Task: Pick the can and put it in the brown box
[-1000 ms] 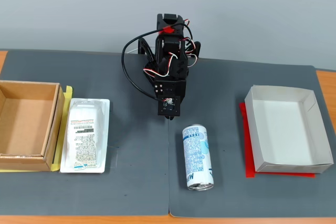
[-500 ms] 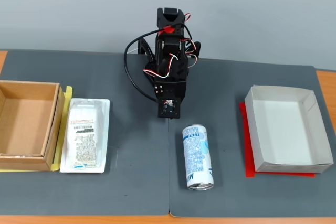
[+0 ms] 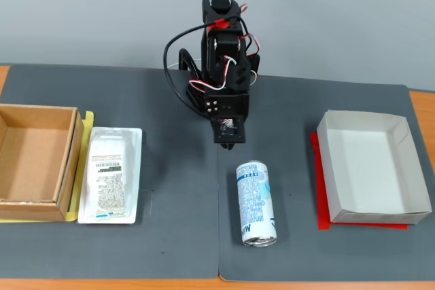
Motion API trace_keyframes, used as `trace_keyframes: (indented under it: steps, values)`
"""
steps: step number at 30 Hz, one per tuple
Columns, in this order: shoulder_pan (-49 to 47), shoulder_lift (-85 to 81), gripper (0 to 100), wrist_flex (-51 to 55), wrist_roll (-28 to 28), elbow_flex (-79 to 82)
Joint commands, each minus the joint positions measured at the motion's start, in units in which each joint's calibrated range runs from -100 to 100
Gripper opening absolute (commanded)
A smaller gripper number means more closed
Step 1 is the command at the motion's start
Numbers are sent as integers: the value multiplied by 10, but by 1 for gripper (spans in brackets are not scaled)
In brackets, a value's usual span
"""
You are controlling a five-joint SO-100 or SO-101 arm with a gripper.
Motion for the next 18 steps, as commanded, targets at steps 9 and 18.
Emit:
trace_keyframes:
  steps: [9,18]
  values:
    - [-44,234,1,-9,-76,-254]
    - [-89,386,1,-10,-81,-369]
